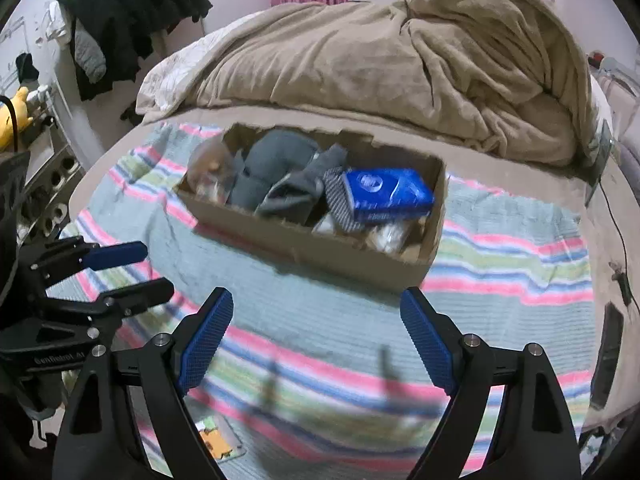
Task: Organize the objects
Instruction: 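Move the right gripper down to the cartoon bear tissue pack, then close the right gripper on the cartoon bear tissue pack and lift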
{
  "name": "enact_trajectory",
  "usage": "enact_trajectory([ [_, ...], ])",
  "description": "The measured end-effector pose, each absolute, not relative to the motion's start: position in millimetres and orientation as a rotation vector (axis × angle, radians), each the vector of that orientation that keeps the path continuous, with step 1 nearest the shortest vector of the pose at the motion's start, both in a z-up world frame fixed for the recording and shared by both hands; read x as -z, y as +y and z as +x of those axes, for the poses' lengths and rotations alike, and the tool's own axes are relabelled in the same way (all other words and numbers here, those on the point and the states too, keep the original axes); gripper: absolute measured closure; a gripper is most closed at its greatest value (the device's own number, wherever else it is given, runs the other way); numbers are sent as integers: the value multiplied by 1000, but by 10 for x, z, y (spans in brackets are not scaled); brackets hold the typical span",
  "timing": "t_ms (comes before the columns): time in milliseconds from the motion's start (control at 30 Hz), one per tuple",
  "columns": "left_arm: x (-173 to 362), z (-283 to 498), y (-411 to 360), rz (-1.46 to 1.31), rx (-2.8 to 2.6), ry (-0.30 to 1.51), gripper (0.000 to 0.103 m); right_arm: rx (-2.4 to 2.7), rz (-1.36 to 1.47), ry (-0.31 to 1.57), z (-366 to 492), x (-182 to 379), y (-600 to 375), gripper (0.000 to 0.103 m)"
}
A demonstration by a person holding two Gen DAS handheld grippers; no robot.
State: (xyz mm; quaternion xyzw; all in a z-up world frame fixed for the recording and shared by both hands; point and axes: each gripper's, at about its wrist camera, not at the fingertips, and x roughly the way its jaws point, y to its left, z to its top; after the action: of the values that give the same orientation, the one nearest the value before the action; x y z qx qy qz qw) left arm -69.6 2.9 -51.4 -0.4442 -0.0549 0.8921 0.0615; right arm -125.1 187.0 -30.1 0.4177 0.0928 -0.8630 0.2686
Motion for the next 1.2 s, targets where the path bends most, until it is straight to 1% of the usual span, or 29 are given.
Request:
enact_trajectory([
  [200, 635, -526, -4, -1380, -2684, -217, 46, 2285, 1165, 270, -1054, 473, 1804, 15],
  [233, 664, -501, -3, -1395, -2679, -218, 44, 2271, 1171, 282, -1009, 509, 1779, 15],
  [267, 678, -480, -3, -1401, -2677, -221, 38, 2262, 1174, 291, -979, 533, 1763, 15],
  [333, 694, -421, -10, -1399, -2679, -232, 34, 2242, 1174, 309, -901, 585, 1726, 15],
  [600, 828, -251, -54, -1448, -2678, -251, 33, 2139, 1215, 344, -635, 840, 1585, 15],
  [733, 875, -151, -92, -1461, -2680, -258, 33, 2070, 1266, 327, -524, 1016, 1536, 15],
  [1000, 979, -10, -142, -1484, -2673, -275, 33, 2014, 1323, 329, -363, 1195, 1525, 15],
  [1200, 1014, 53, -144, -1481, -2667, -275, 33, 1975, 1350, 375, -223, 1320, 1538, 15],
])
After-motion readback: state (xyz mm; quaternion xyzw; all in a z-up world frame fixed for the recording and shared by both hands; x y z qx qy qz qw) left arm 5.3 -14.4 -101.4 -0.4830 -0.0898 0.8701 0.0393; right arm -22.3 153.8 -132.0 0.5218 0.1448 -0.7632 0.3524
